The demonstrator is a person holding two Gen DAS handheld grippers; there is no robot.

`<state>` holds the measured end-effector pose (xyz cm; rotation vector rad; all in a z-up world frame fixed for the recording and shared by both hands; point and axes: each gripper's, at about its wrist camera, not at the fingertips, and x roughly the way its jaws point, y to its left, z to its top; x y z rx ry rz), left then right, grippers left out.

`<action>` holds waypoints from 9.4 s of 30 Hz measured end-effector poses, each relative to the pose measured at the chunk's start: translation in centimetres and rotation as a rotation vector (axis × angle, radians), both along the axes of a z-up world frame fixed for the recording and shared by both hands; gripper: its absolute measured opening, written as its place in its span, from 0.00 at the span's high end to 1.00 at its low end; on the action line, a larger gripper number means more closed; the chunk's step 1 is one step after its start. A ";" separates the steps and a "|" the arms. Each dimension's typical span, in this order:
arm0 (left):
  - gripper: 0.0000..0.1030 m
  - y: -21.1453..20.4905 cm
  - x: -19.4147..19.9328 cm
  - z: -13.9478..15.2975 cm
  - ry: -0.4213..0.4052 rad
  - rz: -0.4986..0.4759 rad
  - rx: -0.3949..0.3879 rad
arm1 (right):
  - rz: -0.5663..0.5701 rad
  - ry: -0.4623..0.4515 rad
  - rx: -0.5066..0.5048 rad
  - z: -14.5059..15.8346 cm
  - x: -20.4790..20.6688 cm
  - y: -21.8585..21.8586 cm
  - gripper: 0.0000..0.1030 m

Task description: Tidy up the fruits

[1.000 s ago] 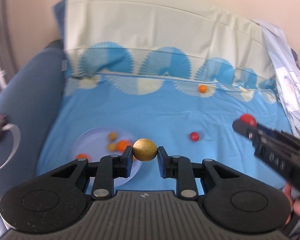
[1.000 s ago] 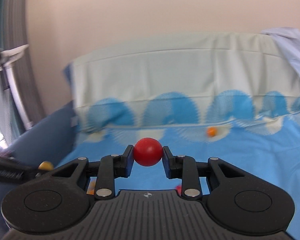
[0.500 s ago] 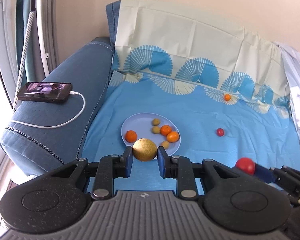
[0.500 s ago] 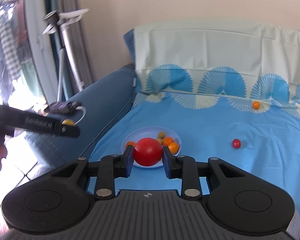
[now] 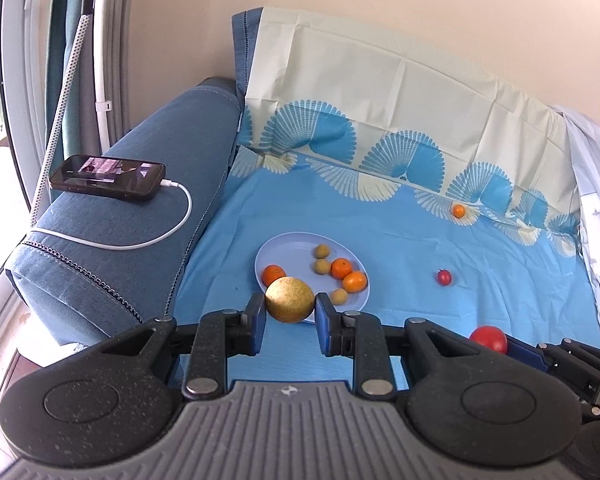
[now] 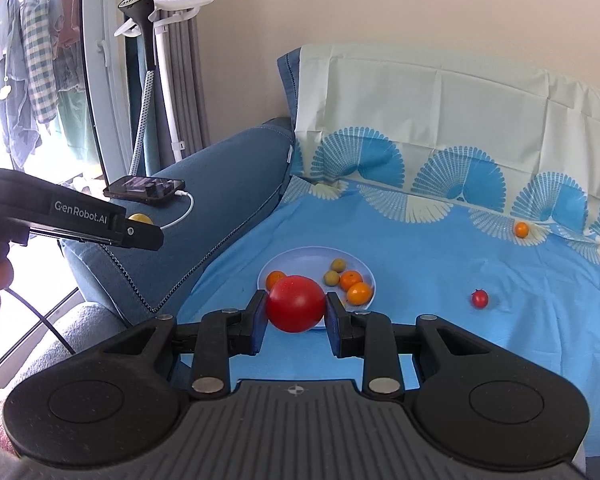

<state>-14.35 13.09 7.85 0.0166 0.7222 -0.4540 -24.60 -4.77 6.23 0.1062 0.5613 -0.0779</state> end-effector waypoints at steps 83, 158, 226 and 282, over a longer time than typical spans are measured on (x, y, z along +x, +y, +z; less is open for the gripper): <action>0.00 -3.8 5.1 -5.2 0.075 0.084 0.187 | -0.084 0.051 -0.062 -4.1 5.2 -2.5 0.01; 0.00 -32.1 8.5 -12.2 0.168 -0.327 0.274 | -0.630 0.078 -0.035 -8.2 3.0 -32.1 0.01; 0.63 -29.0 7.7 -9.2 0.108 -0.358 0.252 | -0.452 -0.007 0.197 -10.9 6.2 -30.6 0.62; 0.63 -3.2 5.7 -3.8 0.114 -0.022 0.070 | -0.006 0.134 0.067 -4.5 4.2 -3.5 0.62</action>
